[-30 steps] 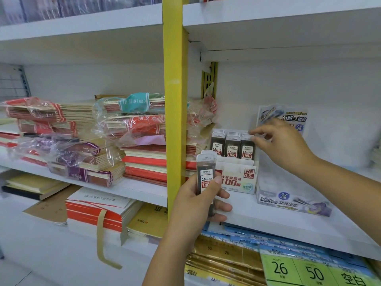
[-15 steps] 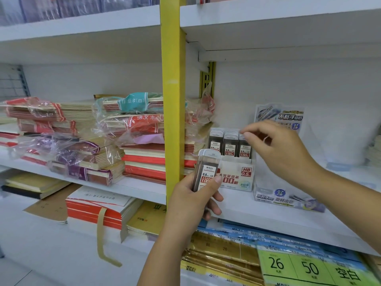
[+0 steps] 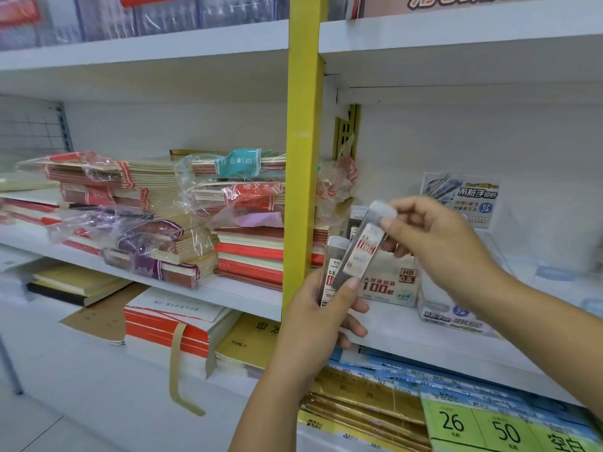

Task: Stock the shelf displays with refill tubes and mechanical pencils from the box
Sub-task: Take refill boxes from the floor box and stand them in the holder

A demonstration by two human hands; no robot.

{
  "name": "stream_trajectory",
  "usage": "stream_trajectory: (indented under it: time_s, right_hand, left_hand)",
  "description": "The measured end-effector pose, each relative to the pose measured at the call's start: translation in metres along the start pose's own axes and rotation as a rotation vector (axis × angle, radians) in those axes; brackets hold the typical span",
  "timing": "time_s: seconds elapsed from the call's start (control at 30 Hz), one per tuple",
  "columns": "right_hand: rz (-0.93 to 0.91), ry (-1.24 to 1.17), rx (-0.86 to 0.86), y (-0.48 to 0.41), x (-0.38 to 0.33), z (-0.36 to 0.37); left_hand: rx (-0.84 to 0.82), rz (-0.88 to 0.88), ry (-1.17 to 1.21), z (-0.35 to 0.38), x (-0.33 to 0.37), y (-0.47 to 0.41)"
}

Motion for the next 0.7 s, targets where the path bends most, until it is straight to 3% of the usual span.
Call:
stream_trajectory:
  time_s: [0.17, 0.33, 0.6, 0.7]
  right_hand:
    - [-0.170, 0.059, 0.222, -0.023, -0.017, -0.019]
    - [-0.315, 0.453, 0.100, -0.032, -0.012, 0.001]
    - [-0.284, 0.641, 0.018, -0.045, 0.019, 0.018]
    - [-0.400, 0.815, 0.070, -0.048, 0.021, 0.017]
  left_hand:
    - [0.022, -0.040, -0.003, -0.002, -0.002, -0.002]
    - [0.056, -0.041, 0.015, -0.003, -0.001, -0.003]
    - [0.131, -0.021, 0.066, -0.007, -0.002, -0.006]
    - [0.137, -0.023, 0.081, -0.008, -0.003, -0.007]
Point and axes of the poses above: each hand's wrist, its own y-axis away from the middle knuckle, its own z-axis out of the palm, x = y × z, the point moved 5 cm from there along -y, towards the middle knuckle, and after that the axes turned 6 degrees about x, right-handed, at the moved point
